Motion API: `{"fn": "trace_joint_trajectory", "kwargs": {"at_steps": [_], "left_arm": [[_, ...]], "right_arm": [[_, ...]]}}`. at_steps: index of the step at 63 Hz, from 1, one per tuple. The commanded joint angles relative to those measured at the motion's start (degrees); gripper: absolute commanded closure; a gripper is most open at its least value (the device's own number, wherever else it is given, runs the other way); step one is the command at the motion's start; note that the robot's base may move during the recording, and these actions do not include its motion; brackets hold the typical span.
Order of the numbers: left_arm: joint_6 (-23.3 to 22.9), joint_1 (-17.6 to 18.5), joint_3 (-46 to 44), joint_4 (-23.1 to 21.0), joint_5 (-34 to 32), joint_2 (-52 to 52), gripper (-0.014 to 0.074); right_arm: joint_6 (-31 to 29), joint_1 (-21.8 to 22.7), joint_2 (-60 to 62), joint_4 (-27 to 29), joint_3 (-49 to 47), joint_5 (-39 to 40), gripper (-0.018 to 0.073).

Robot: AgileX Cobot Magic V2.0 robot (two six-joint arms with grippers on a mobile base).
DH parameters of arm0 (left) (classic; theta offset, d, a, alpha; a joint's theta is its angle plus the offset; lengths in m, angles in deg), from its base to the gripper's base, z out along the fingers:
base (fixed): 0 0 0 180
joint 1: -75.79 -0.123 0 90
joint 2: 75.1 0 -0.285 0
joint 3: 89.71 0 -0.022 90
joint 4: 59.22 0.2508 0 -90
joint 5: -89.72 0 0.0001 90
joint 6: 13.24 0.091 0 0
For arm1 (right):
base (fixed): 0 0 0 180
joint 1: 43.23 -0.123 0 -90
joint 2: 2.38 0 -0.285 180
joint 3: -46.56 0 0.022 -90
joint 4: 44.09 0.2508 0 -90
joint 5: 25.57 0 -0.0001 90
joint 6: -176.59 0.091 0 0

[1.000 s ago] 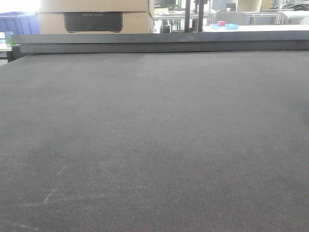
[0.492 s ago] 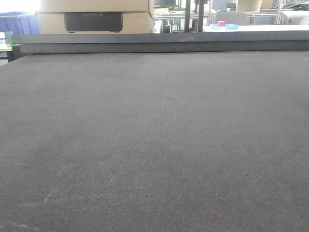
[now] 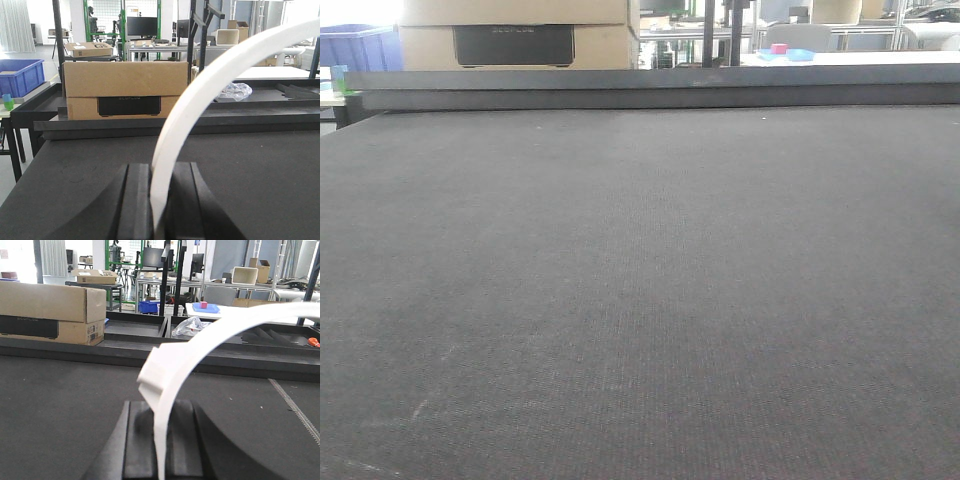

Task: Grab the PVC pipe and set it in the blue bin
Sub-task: 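Hold the pipe in both grippers while the base turns away from the table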

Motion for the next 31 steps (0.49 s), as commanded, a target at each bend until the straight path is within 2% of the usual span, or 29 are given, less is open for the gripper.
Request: {"fn": "trace_joint_trajectory", "kwargs": {"at_steps": [1,31], "left_arm": [[-0.02,0.38,0.06,-0.04,-1.67,-0.39,0.0707],[-0.02,0.38,0.06,-0.04,-1.67,-0.39,0.0707]], "right_arm": [[-0.33,0.15,0.3,-0.77,0.08,1.52,0.0722],[-0.33,0.15,0.3,-0.77,0.08,1.52,0.0722]]}}
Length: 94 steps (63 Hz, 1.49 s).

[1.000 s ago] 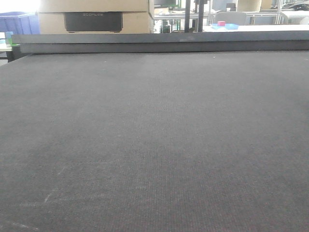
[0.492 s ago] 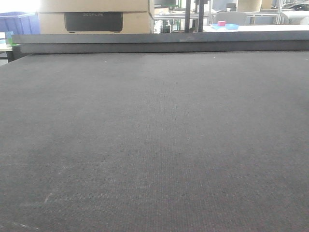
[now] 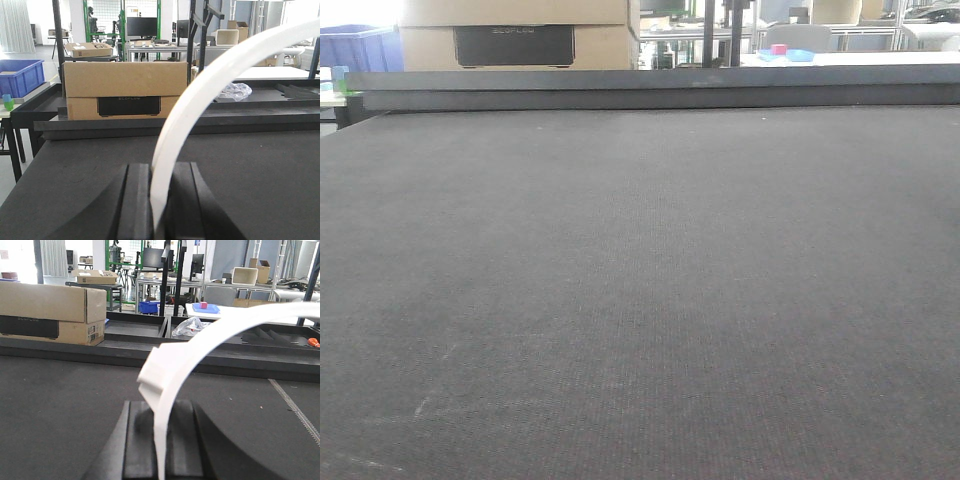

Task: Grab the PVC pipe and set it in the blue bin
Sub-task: 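Hold the pipe in both grippers while the base turns away from the table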

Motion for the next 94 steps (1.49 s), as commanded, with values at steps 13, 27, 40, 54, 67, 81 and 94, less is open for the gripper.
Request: {"fn": "trace_joint_trajectory", "kwargs": {"at_steps": [13,27,40,54,67,81,94], "left_arm": [[-0.02,0.38,0.06,-0.04,-1.67,-0.39,0.0707],[-0.02,0.38,0.06,-0.04,-1.67,-0.39,0.0707],[-0.02,0.38,0.06,-0.04,-1.67,-0.39,0.0707],[-0.02,0.38,0.06,-0.04,-1.67,-0.39,0.0707],[-0.02,0.38,0.06,-0.04,-1.67,-0.39,0.0707],[-0.02,0.38,0.06,-0.04,-1.67,-0.39,0.0707],[-0.02,0.38,0.06,-0.04,-1.67,-0.39,0.0707]], "right_arm": [[-0.33,0.15,0.3,-0.77,0.08,1.52,0.0722],[-0.33,0.15,0.3,-0.77,0.08,1.52,0.0722],[-0.33,0.15,0.3,-0.77,0.08,1.52,0.0722],[-0.33,0.15,0.3,-0.77,0.08,1.52,0.0722],[-0.33,0.15,0.3,-0.77,0.08,1.52,0.0722],[-0.33,0.15,0.3,-0.77,0.08,1.52,0.0722],[-0.33,0.15,0.3,-0.77,0.08,1.52,0.0722]]}}
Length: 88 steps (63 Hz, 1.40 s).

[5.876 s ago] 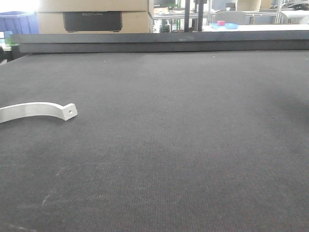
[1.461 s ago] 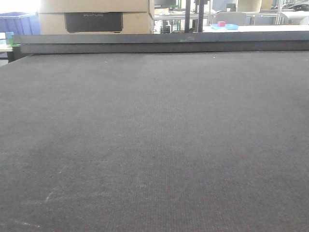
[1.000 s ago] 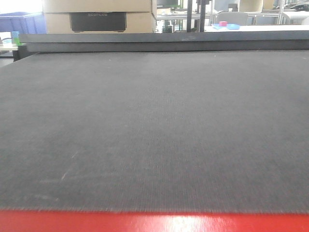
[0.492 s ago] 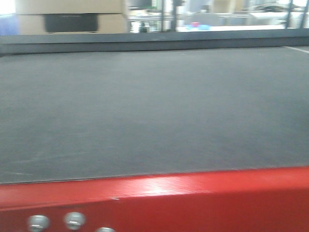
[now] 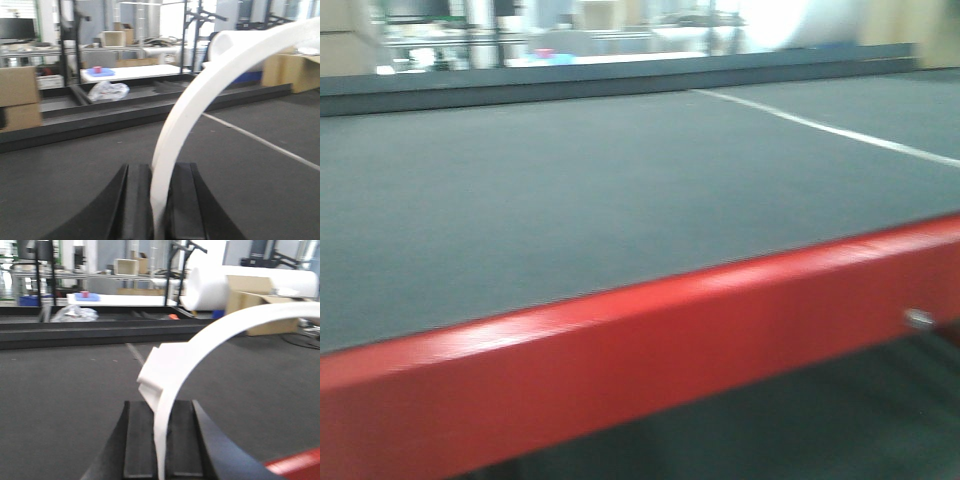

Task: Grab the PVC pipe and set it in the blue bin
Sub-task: 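Hold the pipe in both grippers while the base turns away from the table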

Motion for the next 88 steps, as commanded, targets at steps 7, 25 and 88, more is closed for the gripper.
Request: {"fn": "trace_joint_trajectory", "kwargs": {"at_steps": [7,25,88], "left_arm": [[-0.02,0.38,0.06,-0.15,-1.44,-0.24,0.0707],[-0.02,0.38,0.06,-0.15,-1.44,-0.24,0.0707],[-0.02,0.38,0.06,-0.15,-1.44,-0.24,0.0707]], "right_arm": [[-0.33,0.15,0.3,-0.77,0.08,1.39,0.0722],[-0.33,0.15,0.3,-0.77,0.08,1.39,0.0722],[-0.33,0.15,0.3,-0.77,0.08,1.39,0.0722]]}}
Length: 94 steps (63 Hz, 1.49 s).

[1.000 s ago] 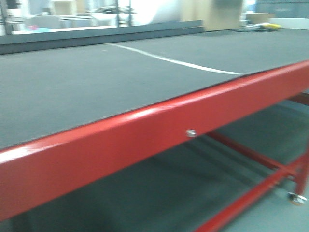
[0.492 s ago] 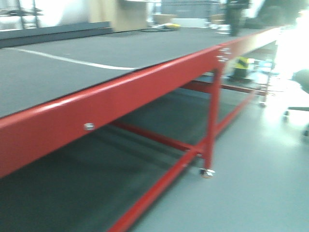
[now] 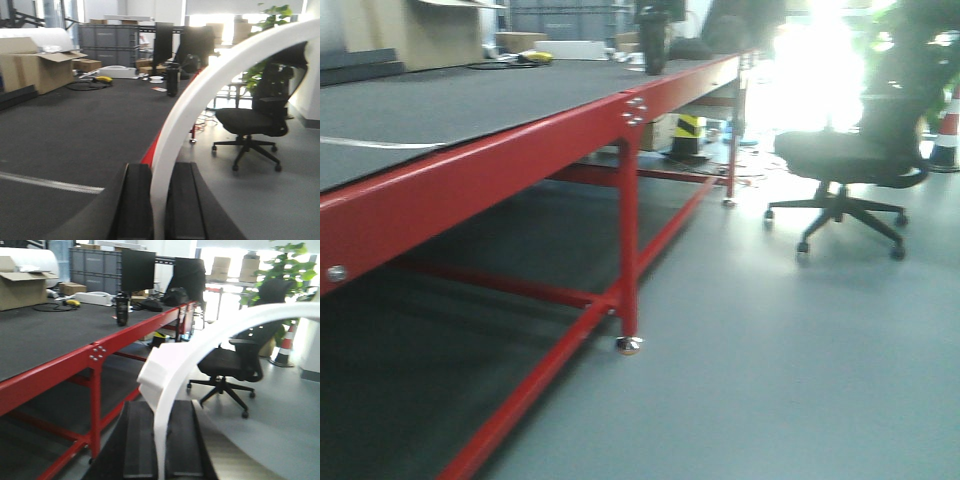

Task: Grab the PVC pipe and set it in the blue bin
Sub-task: 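Hold the pipe in both grippers while the base turns away from the table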

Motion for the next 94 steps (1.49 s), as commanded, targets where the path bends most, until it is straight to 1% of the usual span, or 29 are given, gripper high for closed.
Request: {"fn": "trace_joint_trajectory", "kwargs": {"at_steps": [1,94], "left_arm": [[-0.02,0.38,0.06,-0.15,-1.34,-0.24,0.0707],[-0.02,0.38,0.06,-0.15,-1.47,-0.24,0.0707]], "right_arm": [[-0.33,0.15,0.3,-0.66,0.08,1.39,0.0722],[-0.33,0.15,0.3,-0.64,0.08,1.76,0.0722]]}}
